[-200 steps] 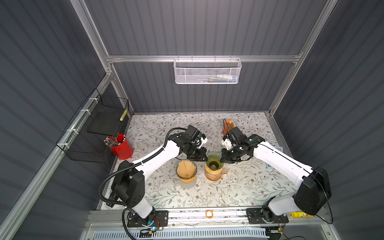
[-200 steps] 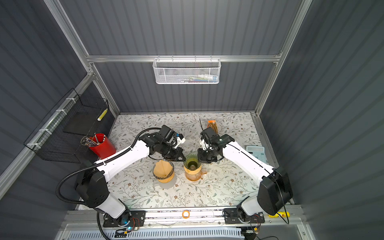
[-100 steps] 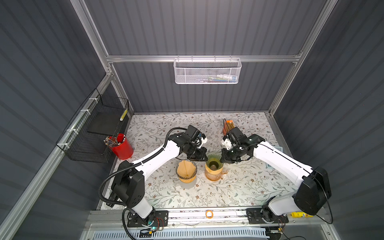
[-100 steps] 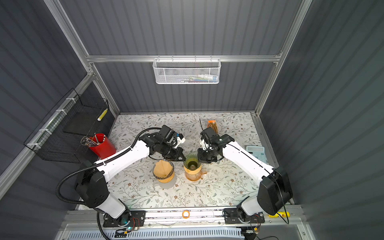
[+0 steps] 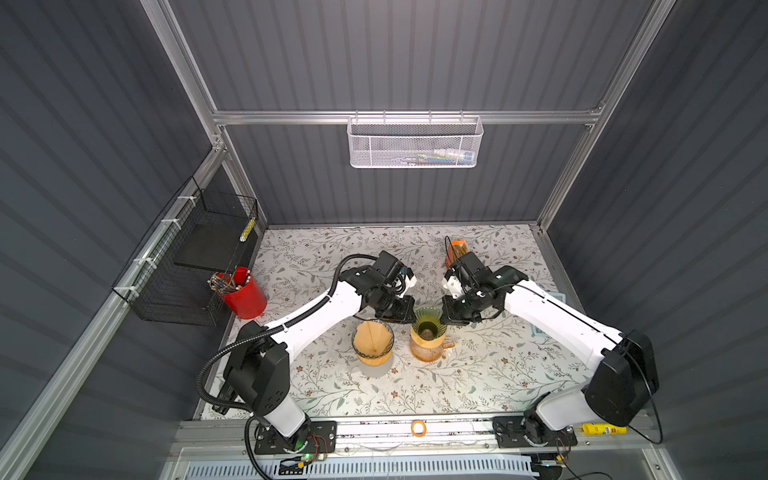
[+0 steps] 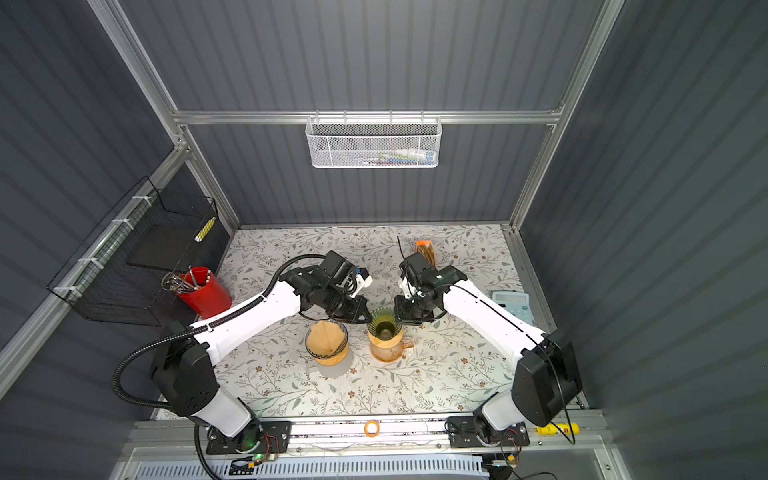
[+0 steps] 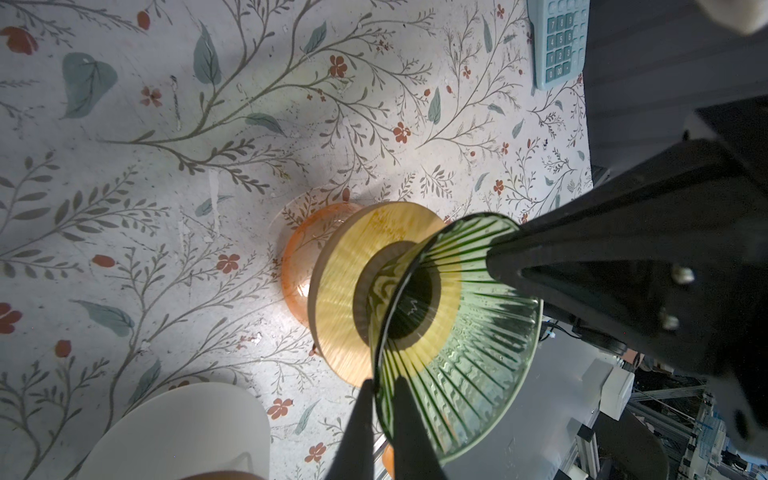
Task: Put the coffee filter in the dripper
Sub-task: 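Hold the dripper on the ring with the right gripper and open it, then move the right gripper to the orange filter box while the left gripper withdraws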
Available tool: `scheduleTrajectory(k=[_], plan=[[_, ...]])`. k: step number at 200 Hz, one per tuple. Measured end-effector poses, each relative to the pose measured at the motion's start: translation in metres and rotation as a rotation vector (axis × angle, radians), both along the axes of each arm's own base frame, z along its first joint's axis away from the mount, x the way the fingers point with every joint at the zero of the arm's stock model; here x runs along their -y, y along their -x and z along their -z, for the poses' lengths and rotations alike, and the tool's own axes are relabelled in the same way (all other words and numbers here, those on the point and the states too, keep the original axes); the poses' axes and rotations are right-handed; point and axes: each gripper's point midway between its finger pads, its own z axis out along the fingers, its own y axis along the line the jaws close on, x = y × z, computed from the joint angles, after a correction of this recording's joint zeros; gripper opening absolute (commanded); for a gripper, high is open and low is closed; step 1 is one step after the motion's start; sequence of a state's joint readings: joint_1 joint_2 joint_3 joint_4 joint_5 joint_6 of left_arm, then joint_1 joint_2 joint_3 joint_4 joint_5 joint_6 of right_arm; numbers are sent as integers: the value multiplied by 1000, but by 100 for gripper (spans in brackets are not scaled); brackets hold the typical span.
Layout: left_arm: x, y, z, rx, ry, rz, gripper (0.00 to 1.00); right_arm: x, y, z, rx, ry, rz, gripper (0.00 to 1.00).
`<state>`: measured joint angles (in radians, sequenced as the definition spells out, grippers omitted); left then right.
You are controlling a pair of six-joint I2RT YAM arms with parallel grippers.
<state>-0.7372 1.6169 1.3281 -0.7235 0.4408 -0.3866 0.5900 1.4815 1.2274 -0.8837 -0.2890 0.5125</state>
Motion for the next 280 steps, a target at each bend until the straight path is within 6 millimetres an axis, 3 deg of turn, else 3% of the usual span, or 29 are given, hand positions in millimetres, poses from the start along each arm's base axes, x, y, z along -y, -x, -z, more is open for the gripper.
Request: scheduleTrajectory(k=[32,83,98,166,223,280], plan=[[1,3,0,0,-2,9,19,0,-2,0,4,7,0,21],[1,2,0,6,-6,7,25,-1,-7,-3,19,11,7,30],[0,1,0,15,-11,4,29,-1,-8,-6,26,10,9,31],[-5,-4,-15,77,-10,-17,30,-2,-12,-20,50,0,12,34],[-9,-8,-37,148,20,-38,30,3,-13,-50,114,-8,21,35],[-18,-14,-55,224,21,-89,30,23,-24,-71,173,-16,66,35]])
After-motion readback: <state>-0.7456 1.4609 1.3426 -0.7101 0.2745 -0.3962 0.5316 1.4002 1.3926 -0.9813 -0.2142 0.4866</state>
